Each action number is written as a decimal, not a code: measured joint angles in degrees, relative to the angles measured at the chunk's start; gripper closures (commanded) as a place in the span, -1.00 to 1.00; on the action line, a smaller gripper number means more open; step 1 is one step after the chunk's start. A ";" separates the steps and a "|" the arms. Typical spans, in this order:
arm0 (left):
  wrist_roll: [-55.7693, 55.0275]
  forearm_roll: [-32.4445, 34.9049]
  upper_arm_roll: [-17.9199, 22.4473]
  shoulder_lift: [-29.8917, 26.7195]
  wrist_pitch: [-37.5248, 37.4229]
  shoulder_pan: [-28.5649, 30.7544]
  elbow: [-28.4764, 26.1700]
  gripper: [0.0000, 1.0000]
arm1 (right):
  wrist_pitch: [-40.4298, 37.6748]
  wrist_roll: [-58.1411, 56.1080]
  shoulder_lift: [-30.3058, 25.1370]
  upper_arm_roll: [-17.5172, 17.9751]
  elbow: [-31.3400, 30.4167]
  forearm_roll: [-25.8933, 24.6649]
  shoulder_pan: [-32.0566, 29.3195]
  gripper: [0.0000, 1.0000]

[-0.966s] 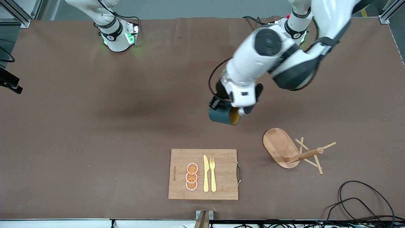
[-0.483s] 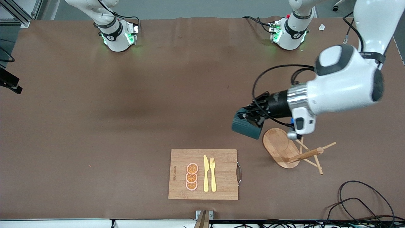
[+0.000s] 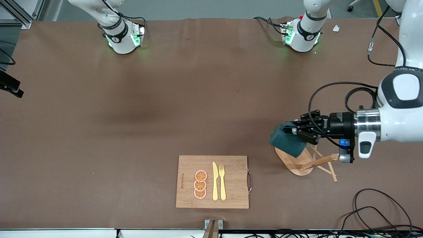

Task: Pass cup and hang on rack
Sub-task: 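Lift the mug with the left gripper and carry it to the rack, then hook the mug handle onto a rack peg with the left gripper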

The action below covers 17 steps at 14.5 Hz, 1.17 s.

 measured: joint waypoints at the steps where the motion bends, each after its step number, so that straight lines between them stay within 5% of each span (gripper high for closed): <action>1: 2.37 -0.03 0.00 1.38 -0.54 0.89 -0.19 1.00 | -0.02 0.00 0.00 0.00 0.00 0.00 0.00 -1.00; 8: 13.80 -0.65 0.11 7.87 -1.81 4.24 -2.02 0.99 | -0.07 -0.01 0.00 0.01 0.00 0.00 0.00 -1.00; 17: 20.11 -1.96 3.35 8.54 -5.80 5.72 -2.31 0.99 | -0.08 -0.02 0.00 0.02 0.00 0.00 0.00 -1.00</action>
